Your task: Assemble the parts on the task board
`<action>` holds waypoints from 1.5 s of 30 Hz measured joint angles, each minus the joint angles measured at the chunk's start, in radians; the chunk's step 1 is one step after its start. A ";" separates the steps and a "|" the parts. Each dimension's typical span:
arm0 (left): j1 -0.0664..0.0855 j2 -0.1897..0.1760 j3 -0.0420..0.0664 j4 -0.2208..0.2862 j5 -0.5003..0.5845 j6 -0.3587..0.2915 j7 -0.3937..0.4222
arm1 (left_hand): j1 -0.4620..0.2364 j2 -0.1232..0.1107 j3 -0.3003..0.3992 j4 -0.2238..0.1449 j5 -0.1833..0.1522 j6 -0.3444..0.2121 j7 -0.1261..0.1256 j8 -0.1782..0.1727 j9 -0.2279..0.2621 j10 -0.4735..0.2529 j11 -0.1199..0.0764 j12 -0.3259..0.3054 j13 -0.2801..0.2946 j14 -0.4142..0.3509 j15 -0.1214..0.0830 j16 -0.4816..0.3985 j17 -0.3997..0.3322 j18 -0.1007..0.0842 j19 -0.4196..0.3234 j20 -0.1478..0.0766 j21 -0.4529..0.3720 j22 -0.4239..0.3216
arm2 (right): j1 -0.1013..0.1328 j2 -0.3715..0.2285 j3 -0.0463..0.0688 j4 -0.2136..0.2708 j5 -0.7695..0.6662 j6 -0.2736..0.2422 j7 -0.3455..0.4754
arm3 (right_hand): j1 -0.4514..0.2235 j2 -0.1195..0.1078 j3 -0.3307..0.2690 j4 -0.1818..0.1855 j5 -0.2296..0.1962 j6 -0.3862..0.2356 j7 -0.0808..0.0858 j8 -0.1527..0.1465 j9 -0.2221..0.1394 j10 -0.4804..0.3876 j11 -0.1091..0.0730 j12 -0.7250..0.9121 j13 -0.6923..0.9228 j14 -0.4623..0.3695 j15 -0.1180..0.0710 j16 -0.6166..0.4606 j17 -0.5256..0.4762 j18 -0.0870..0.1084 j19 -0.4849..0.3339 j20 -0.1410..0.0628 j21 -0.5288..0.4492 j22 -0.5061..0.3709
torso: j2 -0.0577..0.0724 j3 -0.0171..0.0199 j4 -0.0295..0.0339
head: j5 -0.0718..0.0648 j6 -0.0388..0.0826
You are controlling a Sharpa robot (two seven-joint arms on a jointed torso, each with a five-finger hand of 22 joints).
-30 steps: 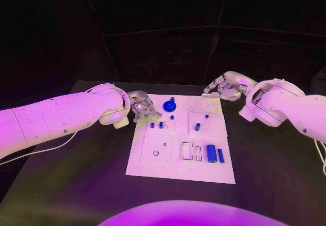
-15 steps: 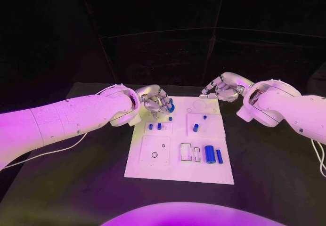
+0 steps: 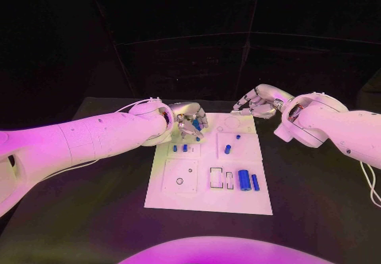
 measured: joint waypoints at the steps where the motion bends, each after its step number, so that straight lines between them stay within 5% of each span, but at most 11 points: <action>1: 0.000 0.005 -0.001 -0.006 -0.013 0.007 -0.008 | 0.000 0.000 -0.002 -0.002 0.000 0.007 0.000 -0.003 0.000 0.004 -0.004 0.000 -0.003 0.000 0.000 0.000 -0.003 0.000 0.006 -0.001 0.003 0.002 | 0.000 0.000 0.000 0.000 0.000 0.000 0.000 | 0.000 0.000 0.000 0.000 0.000 0.000 0.000 0.000 0.000 0.000 0.000 0.000 0.000 0.000 0.000 0.000 0.000 0.000 0.000 0.000 0.000 0.000 | 0.000 -0.0002 0.0000 | 0.000 0.000; 21: -0.003 0.049 -0.006 -0.053 -0.130 0.096 -0.110 | -0.017 0.016 -0.025 -0.011 0.000 0.086 -0.018 -0.030 0.000 0.087 -0.021 -0.013 -0.041 0.007 -0.007 -0.001 -0.045 0.000 0.038 -0.012 0.060 0.063 | 0.000 0.006 0.000 -0.003 0.000 -0.003 0.002 | 0.005 0.005 0.000 0.000 0.000 0.000 0.000 0.000 0.000 0.000 0.000 0.000 0.000 0.000 0.000 0.000 0.000 0.000 0.000 0.000 0.000 0.000 | 0.000 -0.0007 0.0012 | -0.003 -0.007; 45: -0.004 0.066 -0.003 -0.070 -0.159 0.135 -0.118 | -0.019 0.046 0.002 -0.023 0.000 0.133 -0.027 -0.048 0.001 0.141 -0.030 -0.039 -0.056 0.007 -0.014 0.009 -0.058 0.000 0.045 -0.019 0.097 0.106 | 0.000 0.010 0.000 -0.004 0.000 -0.004 0.002 | 0.012 0.012 -0.004 0.005 0.004 0.000 0.000 0.004 0.000 0.000 0.000 0.000 0.000 0.000 0.000 0.000 0.000 0.000 0.000 0.000 0.000 0.000 | -0.001 -0.0006 0.0023 | -0.005 -0.012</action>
